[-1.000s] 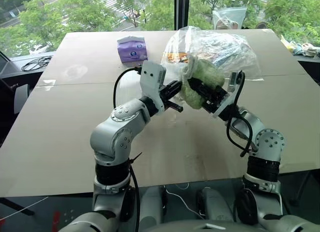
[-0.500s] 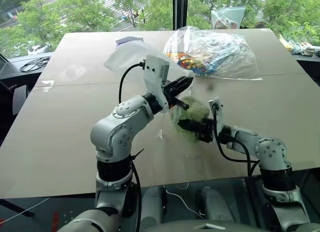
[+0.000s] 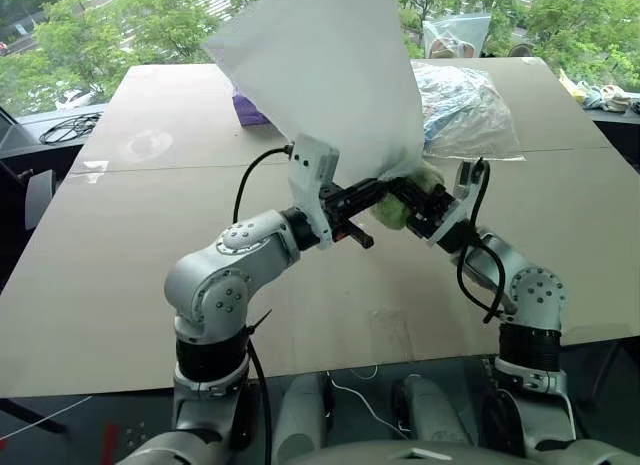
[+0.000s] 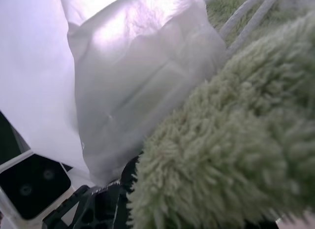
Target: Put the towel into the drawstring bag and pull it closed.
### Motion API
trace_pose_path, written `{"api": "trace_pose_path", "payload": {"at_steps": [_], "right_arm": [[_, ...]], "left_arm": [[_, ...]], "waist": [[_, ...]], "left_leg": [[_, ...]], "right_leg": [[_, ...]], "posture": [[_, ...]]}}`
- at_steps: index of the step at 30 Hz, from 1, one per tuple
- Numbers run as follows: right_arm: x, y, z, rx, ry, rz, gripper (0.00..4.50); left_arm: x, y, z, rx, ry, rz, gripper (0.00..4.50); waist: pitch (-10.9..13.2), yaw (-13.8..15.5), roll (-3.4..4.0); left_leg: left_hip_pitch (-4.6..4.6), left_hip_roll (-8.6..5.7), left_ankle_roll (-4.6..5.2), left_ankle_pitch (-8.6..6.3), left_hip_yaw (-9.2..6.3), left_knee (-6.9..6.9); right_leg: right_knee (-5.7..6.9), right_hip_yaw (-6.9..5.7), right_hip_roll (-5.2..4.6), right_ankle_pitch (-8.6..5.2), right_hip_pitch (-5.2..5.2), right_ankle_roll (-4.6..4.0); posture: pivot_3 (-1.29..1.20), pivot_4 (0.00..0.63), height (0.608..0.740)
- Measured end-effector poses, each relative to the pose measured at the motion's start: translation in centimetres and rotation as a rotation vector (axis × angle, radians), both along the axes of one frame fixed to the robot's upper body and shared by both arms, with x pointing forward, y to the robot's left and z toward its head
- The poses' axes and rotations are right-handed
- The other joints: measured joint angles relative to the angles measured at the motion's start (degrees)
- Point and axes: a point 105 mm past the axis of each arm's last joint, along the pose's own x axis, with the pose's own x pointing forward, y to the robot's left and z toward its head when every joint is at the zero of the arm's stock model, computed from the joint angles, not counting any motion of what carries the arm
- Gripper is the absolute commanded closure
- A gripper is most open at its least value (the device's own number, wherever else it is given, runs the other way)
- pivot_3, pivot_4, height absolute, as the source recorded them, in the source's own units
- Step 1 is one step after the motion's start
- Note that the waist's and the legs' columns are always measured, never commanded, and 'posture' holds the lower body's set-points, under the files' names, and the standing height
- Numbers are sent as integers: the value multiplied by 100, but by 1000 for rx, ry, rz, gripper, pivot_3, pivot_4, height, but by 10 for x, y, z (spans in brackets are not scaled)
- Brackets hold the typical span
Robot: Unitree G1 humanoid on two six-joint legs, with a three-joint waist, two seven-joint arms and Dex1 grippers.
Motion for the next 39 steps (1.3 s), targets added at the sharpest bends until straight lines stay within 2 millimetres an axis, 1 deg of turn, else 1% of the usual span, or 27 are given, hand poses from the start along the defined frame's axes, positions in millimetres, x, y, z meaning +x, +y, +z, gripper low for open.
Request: {"api": "trace_pose_path", "payload": {"at_steps": [4,6,8,14,16,21,24,29,31,33,35,39], "right_arm": [[-3,-6,1,42,2,3,4395],[-2,-12,8,124,6,-16,4395],[0,-17,14,183,9,-33,4395],[1,-23,22,255,25,-45,4395],[2,-22,26,281,28,-42,4395],[8,-17,45,337,17,-47,4395],[17,-10,50,368,48,-56,4395],[25,6,49,397,136,-73,4395],[32,5,44,385,196,-114,4395],[40,2,33,380,297,-161,4395],[43,-2,29,403,368,-185,4395],[48,-11,24,428,461,-254,4395]], "left_arm": [[9,10,9,-26,-22,50,4500],[12,11,11,-39,-22,59,4500],[11,9,11,-46,-20,51,4500],[9,1,15,-102,-5,38,4500],[9,0,17,-115,-3,32,4500],[3,-7,15,-124,22,-19,4500],[-3,-14,14,-124,36,-76,4500],[-8,-20,11,-127,44,-121,4500],[-11,-25,12,-142,50,-151,4500],[-15,-34,11,-168,70,-197,4500],[-16,-41,8,-182,92,-219,4500],[-14,-45,10,-221,94,-223,4500]], "waist": [[0,8,0],[0,7,0],[0,4,0],[0,4,0],[0,3,0],[1,-5,1],[1,-6,1],[1,-4,2],[1,10,2],[2,5,2],[2,1,2],[3,-15,3]], "left_leg": [[-1,0,0,0,-1,0],[0,0,0,0,0,0],[-1,0,0,0,0,0],[-1,0,0,0,0,0],[0,0,0,0,0,0],[0,0,0,0,-1,0],[0,0,0,0,0,0],[-1,0,0,0,0,-1],[-1,0,0,0,-1,-1],[-1,-2,0,0,3,0],[-2,-2,0,0,1,-1],[-2,0,0,0,1,-2]], "right_leg": [[-1,0,-1,0,0,0],[-1,0,-1,0,0,1],[-2,1,-1,0,0,1],[-1,1,-1,0,0,0],[-1,1,0,0,0,1],[0,2,1,0,0,1],[0,2,0,0,0,1],[-1,2,0,1,0,1],[-3,0,-2,0,1,1],[-4,2,-5,1,0,1],[-2,2,-4,0,0,1],[-2,4,-1,0,-2,0]], "posture": [[0,150,740],[0,150,740],[0,150,740],[0,150,740],[0,150,740],[0,150,740],[0,150,740],[0,150,740],[0,150,740],[0,150,740],[0,150,740],[0,150,740]]}}
